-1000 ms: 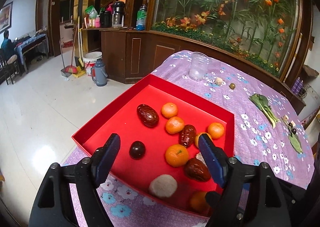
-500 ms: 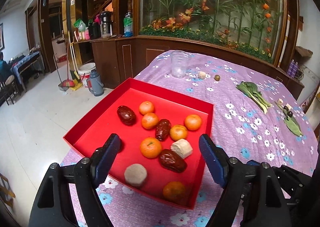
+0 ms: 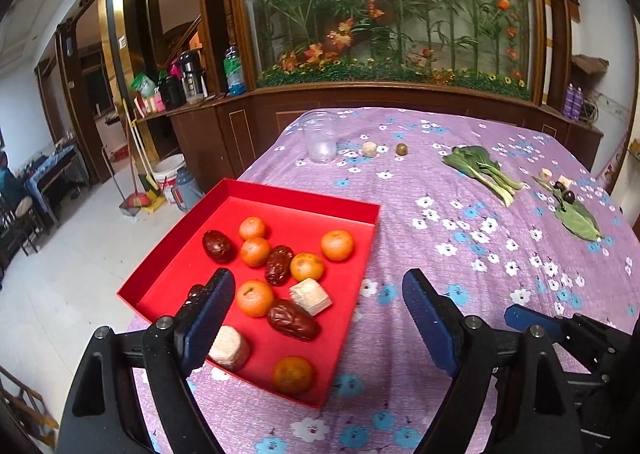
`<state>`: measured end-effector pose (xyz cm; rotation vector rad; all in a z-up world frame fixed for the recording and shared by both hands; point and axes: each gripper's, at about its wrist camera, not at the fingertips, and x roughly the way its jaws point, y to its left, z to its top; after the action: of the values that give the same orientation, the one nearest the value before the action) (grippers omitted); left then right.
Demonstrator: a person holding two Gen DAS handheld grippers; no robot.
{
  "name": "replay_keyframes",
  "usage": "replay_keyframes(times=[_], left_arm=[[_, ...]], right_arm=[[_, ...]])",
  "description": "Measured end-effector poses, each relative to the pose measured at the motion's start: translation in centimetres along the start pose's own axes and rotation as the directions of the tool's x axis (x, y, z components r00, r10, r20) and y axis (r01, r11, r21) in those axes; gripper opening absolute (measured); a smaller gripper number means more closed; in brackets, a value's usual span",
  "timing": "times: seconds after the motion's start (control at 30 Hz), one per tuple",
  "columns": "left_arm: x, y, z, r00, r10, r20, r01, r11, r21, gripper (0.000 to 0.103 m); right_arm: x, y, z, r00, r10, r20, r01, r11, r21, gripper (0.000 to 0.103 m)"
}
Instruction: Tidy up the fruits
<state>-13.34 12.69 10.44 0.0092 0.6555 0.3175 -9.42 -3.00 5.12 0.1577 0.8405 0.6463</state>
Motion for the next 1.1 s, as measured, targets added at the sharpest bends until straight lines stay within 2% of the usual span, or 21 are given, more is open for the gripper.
replay_keyframes(times=[0.27,0.37,0.57,0.63,0.73,0.87,1.1], left_arm=[[-0.8,-1.6,0.3,0.998,0.040,0.044,-0.041,0.999,0.027,0.086],[-1.5,-1.4,0.4,0.994,0.071,0.086,-0.073,0.997,0.012,0.092],[-4.2,-0.2,0.7,0.966,0.134,0.223,-0.125,0.991,-0.053,0.101],[-4.8,0.2,0.7,0.957,0.149,0.247,-0.135,0.988,-0.074,0.103],[-5.1,0.6,0.3,0.952,0.179,0.247,-0.162,0.983,-0.089,0.103],[-4.6,0.4,-0.2,0.953,0.197,0.232,-0.187,0.980,-0.065,0.103],[-3.7,1.7,-0.5,0.974,0.139,0.179,-0.125,0.988,-0.090,0.103]], right_arm=[[-1.1,-1.8,-0.4,1.000,-0.015,0.023,0.014,1.000,0.026,0.067],[-1.3,-1.9,-0.5,0.999,-0.020,0.028,0.019,1.000,0.019,0.068],[-1.5,-1.0,-0.7,0.999,-0.032,0.042,0.033,0.999,-0.017,0.068],[-1.6,-0.5,-0.8,0.998,-0.036,0.055,0.039,0.999,-0.038,0.068],[-1.8,0.7,-0.8,0.997,-0.042,0.072,0.047,0.996,-0.077,0.071],[-1.8,2.1,-0.8,0.995,-0.048,0.084,0.058,0.990,-0.132,0.074],[-1.3,4.4,-0.6,0.996,-0.051,0.077,0.066,0.976,-0.206,0.078]])
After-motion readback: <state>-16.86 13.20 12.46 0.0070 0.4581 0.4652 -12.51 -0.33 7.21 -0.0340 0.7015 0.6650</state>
